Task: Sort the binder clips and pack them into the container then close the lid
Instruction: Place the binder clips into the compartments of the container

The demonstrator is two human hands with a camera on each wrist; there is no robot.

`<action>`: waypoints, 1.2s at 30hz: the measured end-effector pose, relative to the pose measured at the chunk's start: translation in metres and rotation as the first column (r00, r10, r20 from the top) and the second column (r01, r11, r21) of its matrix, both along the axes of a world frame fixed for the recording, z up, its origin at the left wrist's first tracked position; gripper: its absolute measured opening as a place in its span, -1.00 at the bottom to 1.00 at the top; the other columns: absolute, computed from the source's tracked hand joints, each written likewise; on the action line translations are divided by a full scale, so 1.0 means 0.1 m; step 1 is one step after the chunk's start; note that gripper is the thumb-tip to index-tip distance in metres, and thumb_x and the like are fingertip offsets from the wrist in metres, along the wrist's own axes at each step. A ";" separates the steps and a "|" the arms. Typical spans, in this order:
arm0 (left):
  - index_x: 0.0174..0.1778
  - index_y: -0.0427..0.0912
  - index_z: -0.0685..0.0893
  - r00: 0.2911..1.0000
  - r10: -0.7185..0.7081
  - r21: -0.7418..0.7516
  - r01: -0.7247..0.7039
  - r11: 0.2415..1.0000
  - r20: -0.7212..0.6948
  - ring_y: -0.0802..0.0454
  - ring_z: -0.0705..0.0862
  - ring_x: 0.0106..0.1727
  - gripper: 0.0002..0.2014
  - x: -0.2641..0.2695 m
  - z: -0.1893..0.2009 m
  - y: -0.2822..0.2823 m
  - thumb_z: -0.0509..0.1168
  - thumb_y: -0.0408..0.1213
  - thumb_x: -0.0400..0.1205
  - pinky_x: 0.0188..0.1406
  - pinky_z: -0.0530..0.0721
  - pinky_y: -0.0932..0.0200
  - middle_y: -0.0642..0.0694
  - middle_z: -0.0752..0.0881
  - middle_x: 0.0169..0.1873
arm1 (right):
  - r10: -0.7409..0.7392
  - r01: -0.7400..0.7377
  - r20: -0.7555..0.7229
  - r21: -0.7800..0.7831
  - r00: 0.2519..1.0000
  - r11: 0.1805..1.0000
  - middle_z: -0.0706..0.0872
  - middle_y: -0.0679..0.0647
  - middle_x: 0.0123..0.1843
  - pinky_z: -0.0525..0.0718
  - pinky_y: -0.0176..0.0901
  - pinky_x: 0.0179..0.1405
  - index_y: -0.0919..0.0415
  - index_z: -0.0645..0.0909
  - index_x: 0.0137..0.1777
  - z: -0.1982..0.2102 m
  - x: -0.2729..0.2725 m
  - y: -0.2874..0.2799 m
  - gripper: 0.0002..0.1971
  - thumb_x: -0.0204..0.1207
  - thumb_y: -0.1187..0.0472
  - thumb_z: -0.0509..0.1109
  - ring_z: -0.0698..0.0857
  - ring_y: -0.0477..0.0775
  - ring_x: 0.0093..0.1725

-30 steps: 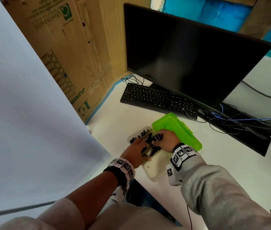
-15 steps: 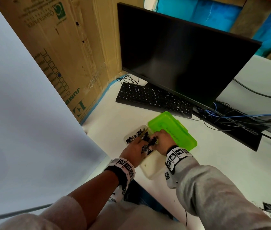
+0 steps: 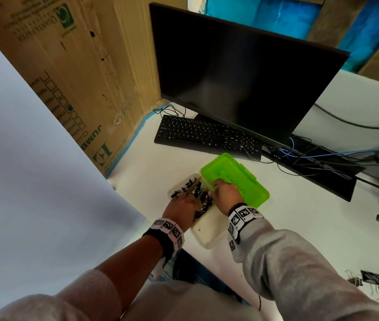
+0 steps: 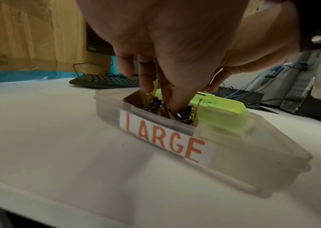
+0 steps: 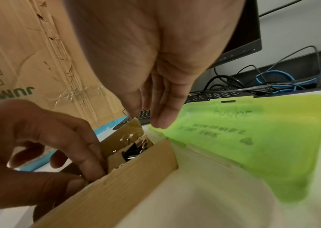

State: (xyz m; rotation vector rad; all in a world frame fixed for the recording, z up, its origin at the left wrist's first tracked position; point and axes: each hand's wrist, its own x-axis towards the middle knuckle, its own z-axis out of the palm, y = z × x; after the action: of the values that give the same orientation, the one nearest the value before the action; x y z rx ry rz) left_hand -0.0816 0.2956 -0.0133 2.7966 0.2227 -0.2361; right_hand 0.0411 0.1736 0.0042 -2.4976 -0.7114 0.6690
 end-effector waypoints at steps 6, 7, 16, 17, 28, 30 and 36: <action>0.15 -0.03 0.69 0.998 0.007 -0.030 -0.005 1.000 0.061 -0.04 0.50 0.32 -0.69 0.14 0.12 -0.07 0.22 -0.38 0.55 0.26 0.53 -0.02 0.00 0.61 0.19 | -0.044 0.044 -0.002 0.023 0.999 0.999 0.78 0.24 -0.01 0.70 0.04 0.03 0.08 0.68 0.05 0.02 0.15 -0.40 -0.73 0.47 0.33 0.22 0.73 0.28 0.01; 0.12 -0.05 0.71 0.997 0.000 -0.064 0.005 0.998 0.075 -0.03 0.52 0.29 -0.71 0.19 0.13 -0.12 0.23 -0.39 0.55 0.28 0.53 0.00 -0.02 0.61 0.17 | -0.079 0.079 -0.005 0.023 0.997 0.997 0.79 0.25 -0.01 0.70 0.05 0.04 0.06 0.69 0.03 0.01 0.19 -0.51 -0.73 0.47 0.33 0.23 0.73 0.28 0.00; 0.19 -0.11 0.66 0.955 -0.296 -0.264 0.281 0.923 -0.017 -0.04 0.65 0.11 -0.73 0.56 0.07 -1.16 0.25 -0.39 0.59 0.25 0.55 0.07 -0.02 0.55 0.26 | -0.191 0.187 -0.073 -0.053 0.979 0.981 0.78 0.17 0.05 0.65 -0.09 0.12 0.10 0.70 0.04 -0.12 0.17 -1.61 -0.72 0.49 0.35 0.21 0.73 0.22 0.06; 0.24 -0.14 0.62 0.944 -0.326 -0.283 0.299 0.911 -0.053 -0.04 0.63 0.17 -0.69 0.59 0.02 -1.26 0.24 -0.43 0.59 0.31 0.52 0.11 -0.05 0.52 0.30 | -0.158 0.147 -0.105 -0.103 0.982 0.984 0.76 0.16 0.09 0.61 -0.13 0.15 0.12 0.69 0.09 -0.14 0.11 -1.71 -0.72 0.49 0.34 0.22 0.71 0.20 0.10; 0.20 -0.17 0.64 0.854 -0.509 -0.170 0.488 0.856 -0.113 -0.13 0.54 0.28 -0.49 0.85 -0.32 -1.95 0.15 -0.68 0.40 0.33 0.49 0.06 -0.15 0.53 0.26 | -0.311 0.270 -0.130 -0.262 0.942 0.927 0.71 0.09 0.22 0.64 -0.06 0.20 -0.01 0.67 0.10 -0.27 -0.11 -2.85 -0.74 0.48 0.22 0.25 0.68 0.16 0.17; 0.20 -0.02 0.62 0.889 -0.449 -0.102 0.441 0.892 -0.085 -0.04 0.45 0.32 -0.53 0.88 -0.29 -2.10 0.25 -0.56 0.44 0.22 0.49 0.03 0.01 0.50 0.27 | -0.360 0.336 -0.061 -0.243 0.931 0.910 0.69 0.05 0.20 0.63 -0.04 0.20 0.01 0.66 0.11 -0.24 -0.12 -3.06 -0.72 0.51 0.27 0.23 0.67 0.13 0.19; 0.29 -0.09 0.45 0.947 -0.184 -0.018 0.185 0.983 -0.263 -0.11 0.41 0.30 -0.56 0.94 -0.27 -2.31 0.29 -0.45 0.50 0.14 0.64 0.00 -0.12 0.35 0.31 | -0.393 0.433 0.186 -0.461 0.901 0.775 0.41 0.15 0.30 0.63 0.11 0.12 0.19 0.47 0.29 -0.13 -0.14 -3.55 -0.65 0.51 0.40 0.25 0.49 0.20 0.30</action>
State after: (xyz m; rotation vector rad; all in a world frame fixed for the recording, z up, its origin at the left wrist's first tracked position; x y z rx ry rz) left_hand 0.0129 0.0642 -0.0406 2.7866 0.0210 -0.6558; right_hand 0.0269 -0.1814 -0.0087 -3.0198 0.0261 0.6434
